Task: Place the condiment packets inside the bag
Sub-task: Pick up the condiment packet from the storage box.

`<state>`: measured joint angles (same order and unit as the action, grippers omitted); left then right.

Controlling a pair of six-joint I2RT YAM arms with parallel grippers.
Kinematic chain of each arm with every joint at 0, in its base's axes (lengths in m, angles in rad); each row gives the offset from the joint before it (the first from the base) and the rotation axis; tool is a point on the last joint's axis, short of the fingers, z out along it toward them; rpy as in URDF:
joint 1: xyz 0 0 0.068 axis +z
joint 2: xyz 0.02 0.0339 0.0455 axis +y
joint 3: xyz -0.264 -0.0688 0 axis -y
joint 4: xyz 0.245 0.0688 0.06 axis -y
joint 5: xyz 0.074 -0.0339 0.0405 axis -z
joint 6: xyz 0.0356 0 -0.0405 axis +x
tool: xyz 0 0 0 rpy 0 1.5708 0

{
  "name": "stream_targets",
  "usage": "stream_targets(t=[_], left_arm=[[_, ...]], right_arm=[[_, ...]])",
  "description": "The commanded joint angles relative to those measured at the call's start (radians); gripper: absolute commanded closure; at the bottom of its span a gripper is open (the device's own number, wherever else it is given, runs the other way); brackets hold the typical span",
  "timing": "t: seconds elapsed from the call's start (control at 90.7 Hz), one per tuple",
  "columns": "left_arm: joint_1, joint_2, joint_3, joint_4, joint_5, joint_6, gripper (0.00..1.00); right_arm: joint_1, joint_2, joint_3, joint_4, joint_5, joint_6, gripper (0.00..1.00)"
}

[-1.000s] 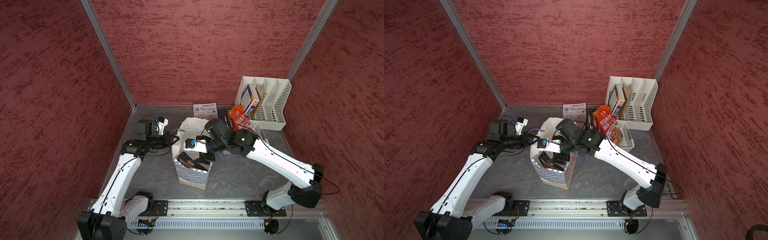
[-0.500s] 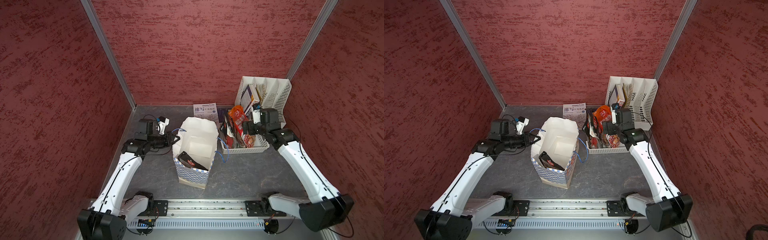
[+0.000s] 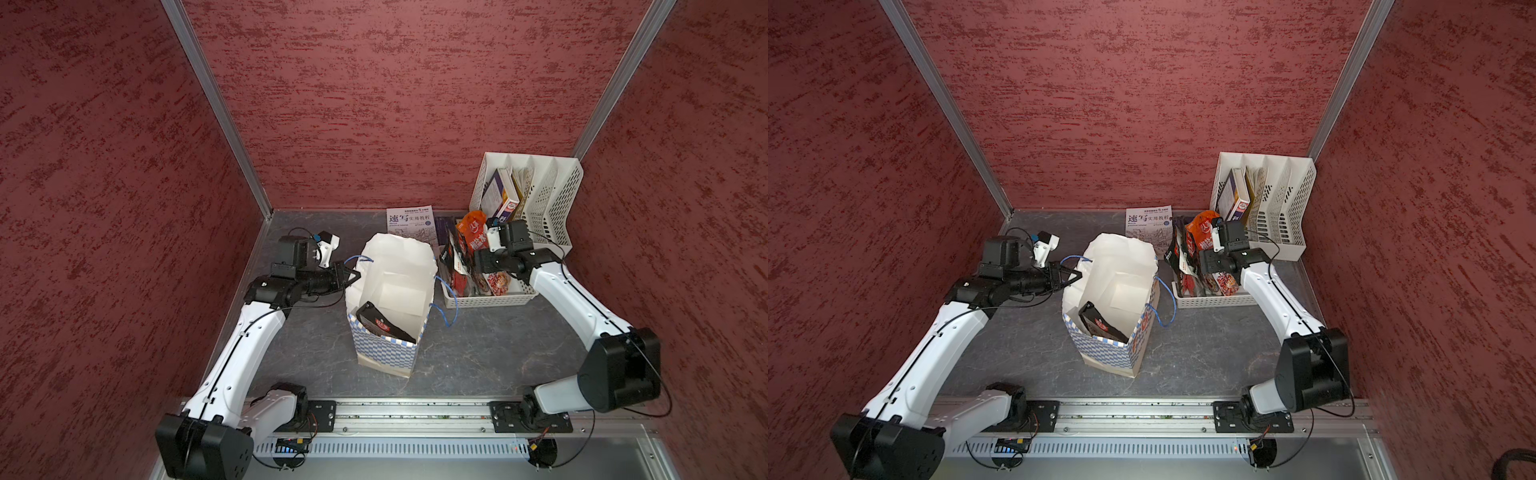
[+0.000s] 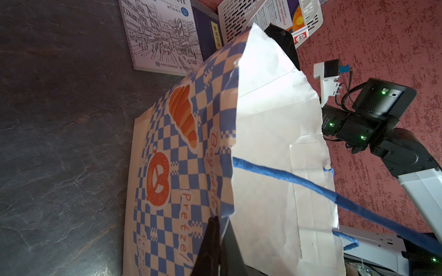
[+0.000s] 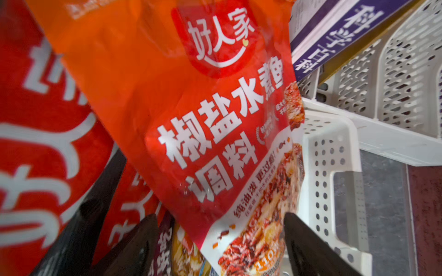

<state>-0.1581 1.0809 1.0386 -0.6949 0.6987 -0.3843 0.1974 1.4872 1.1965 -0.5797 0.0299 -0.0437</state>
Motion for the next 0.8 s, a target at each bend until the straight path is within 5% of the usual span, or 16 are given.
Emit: stream_targets(t=[0.0,0.209,0.441,0.793], left_arm=[[-0.007,-0.002,0.029,0.017,-0.003,0.016,1.00],[-0.009,-0.004,0.032,0.009,-0.008,0.019,1.00],[-0.009,0.002,0.027,0.017,-0.008,0.019,1.00],[-0.011,0.006,0.030,0.013,-0.011,0.024,1.00]], right_arm=[[-0.001,0.052,0.054,0.052,-0.003,0.002,0.20],[-0.002,0.041,0.028,0.116,0.228,0.052,0.35],[-0.001,0.030,-0.008,0.124,0.450,0.041,0.36],[-0.005,0.155,-0.015,0.150,0.407,0.041,0.28]])
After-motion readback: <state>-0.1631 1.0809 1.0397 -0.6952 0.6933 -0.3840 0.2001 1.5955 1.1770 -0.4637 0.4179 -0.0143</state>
